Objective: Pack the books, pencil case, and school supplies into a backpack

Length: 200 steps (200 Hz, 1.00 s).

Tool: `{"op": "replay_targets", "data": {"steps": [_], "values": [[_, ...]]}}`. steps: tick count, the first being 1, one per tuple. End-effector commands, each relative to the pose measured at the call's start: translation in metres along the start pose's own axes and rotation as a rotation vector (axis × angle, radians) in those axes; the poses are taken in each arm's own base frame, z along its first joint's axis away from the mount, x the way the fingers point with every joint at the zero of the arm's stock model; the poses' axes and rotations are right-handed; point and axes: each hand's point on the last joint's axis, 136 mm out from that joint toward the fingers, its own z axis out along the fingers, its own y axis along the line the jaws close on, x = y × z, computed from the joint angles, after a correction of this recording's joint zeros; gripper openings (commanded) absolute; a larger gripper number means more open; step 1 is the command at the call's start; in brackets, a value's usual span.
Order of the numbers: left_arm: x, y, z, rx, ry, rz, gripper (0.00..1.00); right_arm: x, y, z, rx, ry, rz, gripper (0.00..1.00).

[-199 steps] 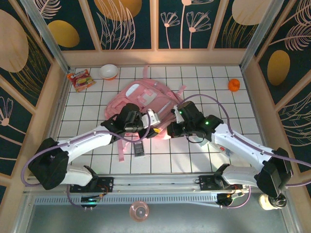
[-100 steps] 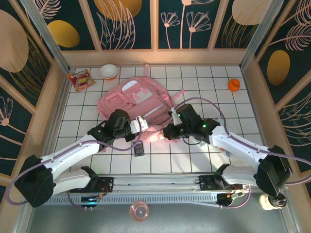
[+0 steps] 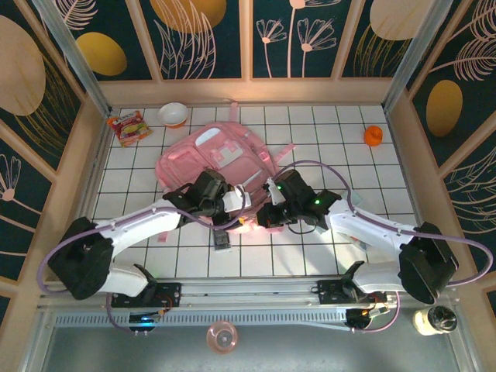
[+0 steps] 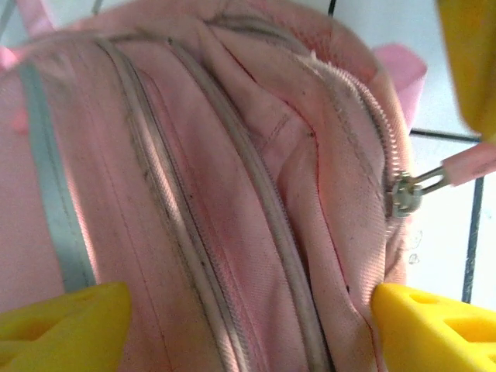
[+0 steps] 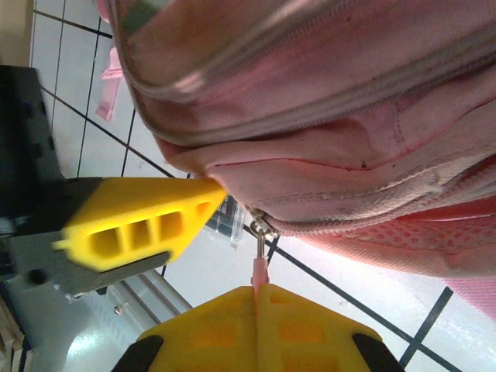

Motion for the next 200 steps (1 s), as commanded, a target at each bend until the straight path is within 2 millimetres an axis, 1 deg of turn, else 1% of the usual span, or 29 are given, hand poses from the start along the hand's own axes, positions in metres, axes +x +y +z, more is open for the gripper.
{"op": "replay_targets", "data": {"steps": [1, 9, 16, 39, 45, 75, 98, 109, 128, 153, 162, 177, 200], "values": [[0.007, 0.014, 0.009, -0.066, 0.040, 0.004, 0.65, -0.002, 0.001, 0.001, -0.003, -0.009, -0.026, 0.00], [0.009, 0.013, 0.011, -0.061, 0.044, 0.000, 0.50, -0.004, -0.002, 0.002, 0.010, -0.016, -0.025, 0.00], [0.006, 0.012, 0.010, -0.055, 0.032, -0.012, 0.37, -0.004, -0.005, 0.003, 0.023, -0.017, -0.023, 0.00], [-0.016, 0.006, -0.004, -0.032, -0.082, -0.027, 0.06, -0.005, -0.015, 0.007, 0.057, -0.024, -0.025, 0.00], [-0.020, 0.007, -0.009, -0.044, -0.115, -0.036, 0.00, -0.005, -0.017, 0.009, 0.062, -0.024, -0.026, 0.00], [-0.038, 0.009, -0.029, -0.091, -0.237, -0.060, 0.00, -0.004, -0.025, 0.017, 0.079, -0.019, -0.033, 0.00], [-0.043, 0.009, -0.036, -0.093, -0.274, -0.080, 0.00, -0.009, -0.024, 0.021, 0.072, -0.034, -0.056, 0.00], [-0.044, 0.009, -0.036, -0.091, -0.280, -0.092, 0.00, -0.012, -0.022, 0.022, 0.066, -0.045, -0.066, 0.09], [-0.047, 0.007, -0.037, -0.074, -0.291, -0.102, 0.00, -0.016, -0.017, 0.023, 0.049, -0.060, -0.090, 0.18], [-0.051, 0.006, -0.038, -0.063, -0.307, -0.108, 0.00, -0.021, -0.012, 0.022, 0.052, -0.083, -0.117, 0.26], [-0.052, 0.005, -0.039, -0.062, -0.310, -0.109, 0.00, -0.023, -0.011, 0.021, 0.057, -0.094, -0.127, 0.31], [-0.053, 0.005, -0.040, -0.062, -0.316, -0.111, 0.00, -0.027, -0.011, 0.019, 0.080, -0.119, -0.154, 0.36], [-0.054, 0.008, -0.041, -0.067, -0.320, -0.125, 0.00, -0.032, -0.009, 0.017, 0.163, -0.144, -0.232, 0.40]]}}
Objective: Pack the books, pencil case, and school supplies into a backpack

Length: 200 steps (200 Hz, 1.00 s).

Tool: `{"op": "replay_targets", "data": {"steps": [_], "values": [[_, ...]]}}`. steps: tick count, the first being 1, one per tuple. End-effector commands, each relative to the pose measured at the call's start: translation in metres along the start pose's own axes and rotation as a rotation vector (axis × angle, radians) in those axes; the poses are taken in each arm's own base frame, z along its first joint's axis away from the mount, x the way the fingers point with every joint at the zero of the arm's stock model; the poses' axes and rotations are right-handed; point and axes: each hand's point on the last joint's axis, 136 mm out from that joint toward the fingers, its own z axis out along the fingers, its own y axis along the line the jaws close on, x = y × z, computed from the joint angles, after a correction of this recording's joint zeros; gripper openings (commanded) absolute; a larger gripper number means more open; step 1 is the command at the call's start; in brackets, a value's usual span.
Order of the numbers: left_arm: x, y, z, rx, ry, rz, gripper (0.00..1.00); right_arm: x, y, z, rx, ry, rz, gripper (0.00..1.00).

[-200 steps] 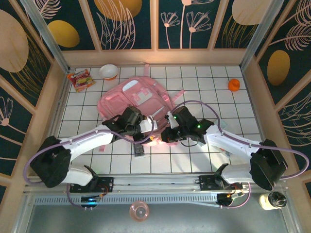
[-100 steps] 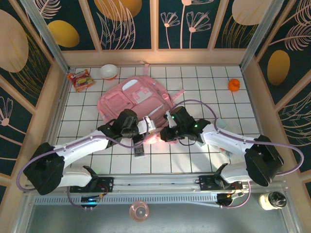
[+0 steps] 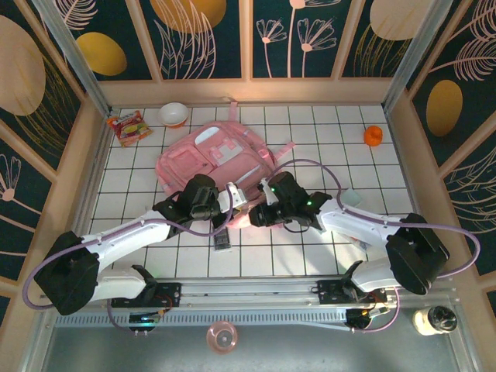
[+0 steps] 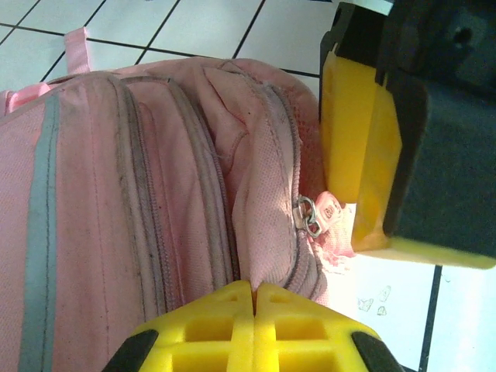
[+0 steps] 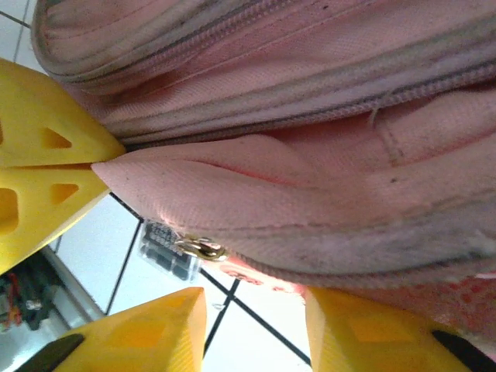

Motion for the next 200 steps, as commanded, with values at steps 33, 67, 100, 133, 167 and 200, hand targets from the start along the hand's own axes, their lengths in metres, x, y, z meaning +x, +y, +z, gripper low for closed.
{"op": "replay_targets", "data": {"steps": [33, 67, 100, 133, 167, 200], "values": [[-0.029, 0.011, -0.007, -0.009, -0.128, -0.083, 0.00, -0.016, 0.003, -0.019, 0.142, -0.100, -0.251, 0.45], [-0.033, 0.001, -0.004, 0.118, -0.196, -0.262, 0.00, -0.010, 0.005, -0.048, 0.123, -0.185, -0.439, 0.47], [-0.035, 0.000, -0.002, 0.149, -0.213, -0.339, 0.00, 0.000, 0.003, -0.062, 0.091, -0.282, -0.599, 0.48], [-0.038, 0.000, -0.003, 0.150, -0.220, -0.348, 0.00, -0.004, 0.006, -0.062, 0.103, -0.364, -0.684, 0.55], [-0.043, 0.005, -0.005, 0.140, -0.231, -0.357, 0.00, -0.018, 0.017, -0.057, 0.107, -0.430, -0.690, 0.54], [-0.046, 0.004, -0.007, 0.146, -0.241, -0.357, 0.00, -0.027, 0.024, -0.047, 0.107, -0.464, -0.681, 0.54]]}}
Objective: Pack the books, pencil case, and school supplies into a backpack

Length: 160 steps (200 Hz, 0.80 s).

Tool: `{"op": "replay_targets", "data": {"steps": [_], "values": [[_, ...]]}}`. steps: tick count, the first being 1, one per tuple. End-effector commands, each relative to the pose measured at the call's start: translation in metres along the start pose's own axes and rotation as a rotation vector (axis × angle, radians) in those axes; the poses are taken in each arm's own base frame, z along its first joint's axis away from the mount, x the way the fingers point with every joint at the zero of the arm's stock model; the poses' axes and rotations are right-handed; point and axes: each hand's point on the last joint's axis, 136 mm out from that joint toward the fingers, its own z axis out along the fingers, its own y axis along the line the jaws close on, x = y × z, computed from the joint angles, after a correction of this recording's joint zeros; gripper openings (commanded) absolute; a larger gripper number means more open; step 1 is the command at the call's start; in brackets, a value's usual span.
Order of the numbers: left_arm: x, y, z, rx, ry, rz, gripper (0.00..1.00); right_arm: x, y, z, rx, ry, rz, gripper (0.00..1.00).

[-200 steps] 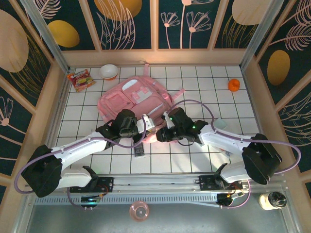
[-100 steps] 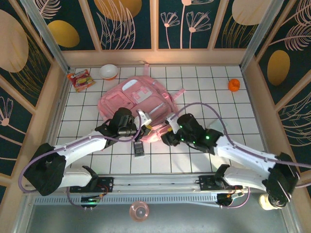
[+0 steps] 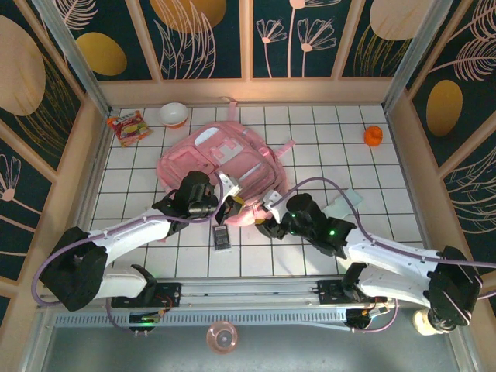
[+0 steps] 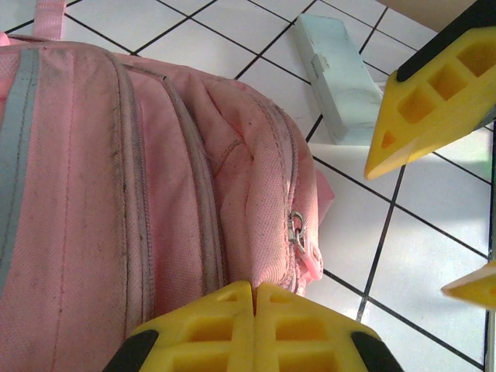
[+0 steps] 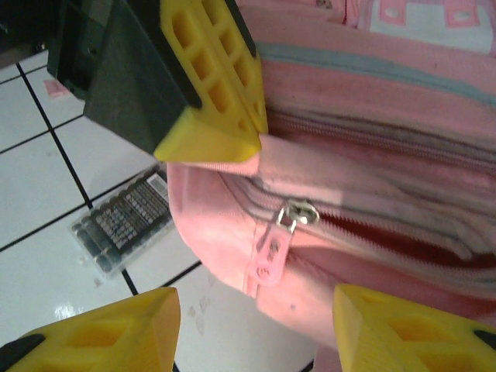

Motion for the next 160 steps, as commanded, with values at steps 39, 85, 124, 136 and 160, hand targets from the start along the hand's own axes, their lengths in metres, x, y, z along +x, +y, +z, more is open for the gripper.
{"op": "replay_targets", "data": {"steps": [39, 85, 124, 136, 160], "values": [[-0.038, -0.012, -0.008, 0.059, -0.121, 0.036, 0.00, -0.014, -0.014, 0.021, 0.111, -0.054, 0.012, 0.54], [-0.041, -0.012, -0.008, 0.064, -0.126, 0.038, 0.00, -0.006, -0.038, 0.027, 0.236, -0.005, 0.066, 0.47], [-0.039, -0.010, -0.008, 0.056, -0.116, 0.039, 0.00, -0.004, -0.039, 0.026, 0.243, 0.005, 0.059, 0.27], [-0.039, -0.010, -0.008, 0.057, -0.117, 0.038, 0.00, -0.005, -0.035, 0.027, 0.218, 0.003, 0.050, 0.27], [-0.039, -0.011, -0.008, 0.058, -0.118, 0.039, 0.00, -0.011, -0.024, 0.029, 0.151, -0.021, 0.031, 0.32]]}}
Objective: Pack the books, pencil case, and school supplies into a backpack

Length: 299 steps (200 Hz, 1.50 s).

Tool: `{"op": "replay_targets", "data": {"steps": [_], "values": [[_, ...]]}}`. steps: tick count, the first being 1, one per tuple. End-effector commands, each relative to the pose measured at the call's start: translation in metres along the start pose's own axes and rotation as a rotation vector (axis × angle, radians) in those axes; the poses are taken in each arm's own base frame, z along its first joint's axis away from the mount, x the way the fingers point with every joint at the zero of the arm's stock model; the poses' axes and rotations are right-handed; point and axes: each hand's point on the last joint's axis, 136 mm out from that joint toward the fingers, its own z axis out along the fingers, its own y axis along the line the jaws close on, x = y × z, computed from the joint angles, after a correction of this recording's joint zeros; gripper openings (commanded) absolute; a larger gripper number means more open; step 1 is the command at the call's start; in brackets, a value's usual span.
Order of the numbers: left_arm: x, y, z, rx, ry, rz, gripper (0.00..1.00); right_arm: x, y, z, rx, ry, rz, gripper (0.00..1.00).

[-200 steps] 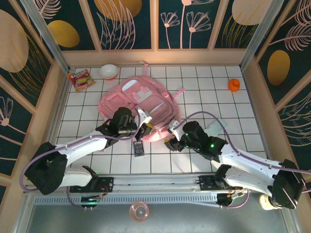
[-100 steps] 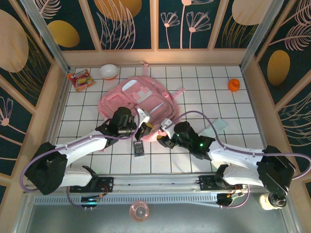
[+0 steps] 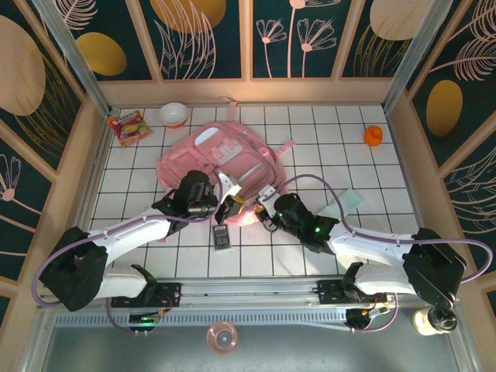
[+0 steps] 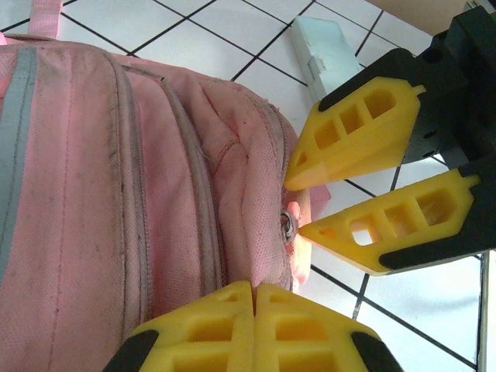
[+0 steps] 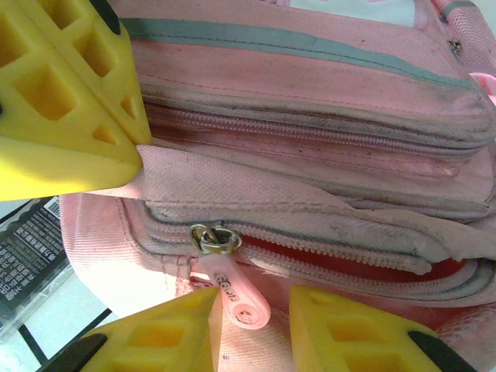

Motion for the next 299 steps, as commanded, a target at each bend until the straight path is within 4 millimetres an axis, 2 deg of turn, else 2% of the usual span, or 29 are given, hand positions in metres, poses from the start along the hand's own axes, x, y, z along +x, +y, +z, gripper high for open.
{"op": "replay_targets", "data": {"steps": [1, 25, 47, 82, 94, 101, 118, 150, 178, 210, 220, 254, 281, 288, 299], "values": [[-0.039, -0.011, -0.007, 0.049, -0.116, 0.050, 0.00, -0.022, 0.006, -0.001, -0.040, -0.064, -0.011, 0.32], [-0.040, -0.012, -0.008, 0.053, -0.120, 0.049, 0.00, -0.026, 0.012, 0.001, -0.071, -0.072, -0.025, 0.45], [-0.043, -0.013, -0.009, 0.057, -0.129, 0.051, 0.00, -0.025, 0.013, 0.007, -0.069, -0.062, -0.045, 0.47], [-0.037, -0.005, -0.008, 0.017, -0.110, 0.040, 0.00, -0.029, 0.006, 0.008, -0.035, -0.049, -0.053, 0.17], [-0.032, 0.000, -0.008, -0.006, -0.096, 0.040, 0.00, -0.027, 0.008, 0.003, -0.075, -0.040, -0.043, 0.04], [-0.028, 0.004, -0.007, -0.020, -0.085, 0.041, 0.00, -0.022, 0.010, 0.000, -0.116, -0.025, -0.031, 0.01], [-0.020, 0.008, -0.007, -0.043, -0.051, 0.052, 0.00, -0.010, 0.018, -0.007, -0.263, 0.030, 0.019, 0.00], [-0.014, 0.011, -0.009, -0.065, -0.025, 0.069, 0.00, 0.002, 0.009, -0.014, -0.358, 0.120, 0.116, 0.00], [-0.014, 0.011, -0.010, -0.069, -0.025, 0.073, 0.00, 0.002, -0.002, -0.013, -0.338, 0.153, 0.148, 0.00], [-0.002, 0.019, -0.013, -0.121, 0.017, 0.094, 0.00, 0.010, -0.035, -0.011, -0.224, 0.198, 0.225, 0.00], [0.002, 0.023, -0.016, -0.139, 0.030, 0.099, 0.00, 0.011, -0.040, -0.013, -0.231, 0.198, 0.250, 0.00], [0.010, 0.028, -0.023, -0.177, 0.070, 0.133, 0.00, 0.010, -0.019, -0.021, -0.370, 0.226, 0.305, 0.00], [0.017, 0.033, -0.027, -0.214, 0.101, 0.167, 0.00, 0.017, -0.019, -0.022, -0.362, 0.248, 0.335, 0.00], [0.017, 0.032, -0.028, -0.209, 0.100, 0.174, 0.10, 0.016, -0.015, -0.022, -0.382, 0.247, 0.342, 0.00], [0.012, 0.024, -0.027, -0.164, 0.090, 0.187, 0.36, 0.009, -0.003, -0.025, -0.434, 0.232, 0.348, 0.00]]}}
